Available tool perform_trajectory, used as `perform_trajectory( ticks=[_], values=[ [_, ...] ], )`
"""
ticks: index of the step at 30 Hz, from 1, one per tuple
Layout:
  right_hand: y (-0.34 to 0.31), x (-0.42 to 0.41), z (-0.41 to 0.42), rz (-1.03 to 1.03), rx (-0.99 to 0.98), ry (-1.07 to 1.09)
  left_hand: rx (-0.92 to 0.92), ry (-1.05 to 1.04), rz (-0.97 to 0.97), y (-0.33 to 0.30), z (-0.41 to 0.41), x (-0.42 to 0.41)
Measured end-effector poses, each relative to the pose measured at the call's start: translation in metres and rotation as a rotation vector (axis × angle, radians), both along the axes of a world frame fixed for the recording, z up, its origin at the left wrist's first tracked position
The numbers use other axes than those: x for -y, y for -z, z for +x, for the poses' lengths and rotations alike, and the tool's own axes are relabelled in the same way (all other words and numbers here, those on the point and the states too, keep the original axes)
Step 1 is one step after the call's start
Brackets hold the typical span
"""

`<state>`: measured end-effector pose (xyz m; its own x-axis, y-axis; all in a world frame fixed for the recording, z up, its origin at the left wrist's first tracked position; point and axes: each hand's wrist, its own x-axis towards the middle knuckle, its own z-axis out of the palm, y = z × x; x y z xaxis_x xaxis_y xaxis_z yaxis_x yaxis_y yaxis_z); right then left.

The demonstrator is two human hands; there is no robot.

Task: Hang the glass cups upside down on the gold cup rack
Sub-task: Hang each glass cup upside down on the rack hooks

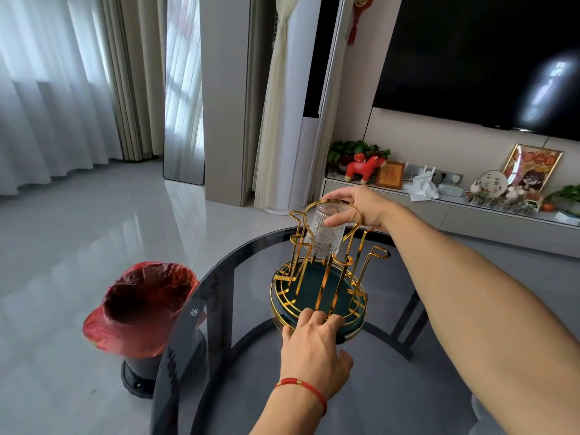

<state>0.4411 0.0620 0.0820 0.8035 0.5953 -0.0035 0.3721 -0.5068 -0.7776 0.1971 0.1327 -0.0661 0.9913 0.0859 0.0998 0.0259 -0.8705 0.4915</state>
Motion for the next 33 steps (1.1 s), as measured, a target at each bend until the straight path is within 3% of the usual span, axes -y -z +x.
perform_trajectory(
  ticks=[12, 19, 25, 31, 33],
  values=[
    [-0.001, 0.003, -0.009, 0.112, -0.015, 0.019, -0.030, 0.015, 0.027, -0.005, -0.002, 0.002],
    [-0.011, 0.055, -0.058, 0.170, 0.162, 0.299, 0.018, -0.016, 0.063, -0.013, -0.012, 0.007],
    [-0.012, 0.146, -0.185, -0.097, 0.473, 0.310, 0.110, -0.053, 0.074, -0.035, -0.032, 0.030],
    [0.025, 0.228, -0.299, -0.318, 0.534, 0.148, 0.115, 0.125, -0.296, -0.046, -0.064, 0.084],
    [0.045, 0.240, -0.310, -0.505, 0.487, 0.156, 0.084, 0.165, -0.367, -0.048, -0.073, 0.097]
  ],
)
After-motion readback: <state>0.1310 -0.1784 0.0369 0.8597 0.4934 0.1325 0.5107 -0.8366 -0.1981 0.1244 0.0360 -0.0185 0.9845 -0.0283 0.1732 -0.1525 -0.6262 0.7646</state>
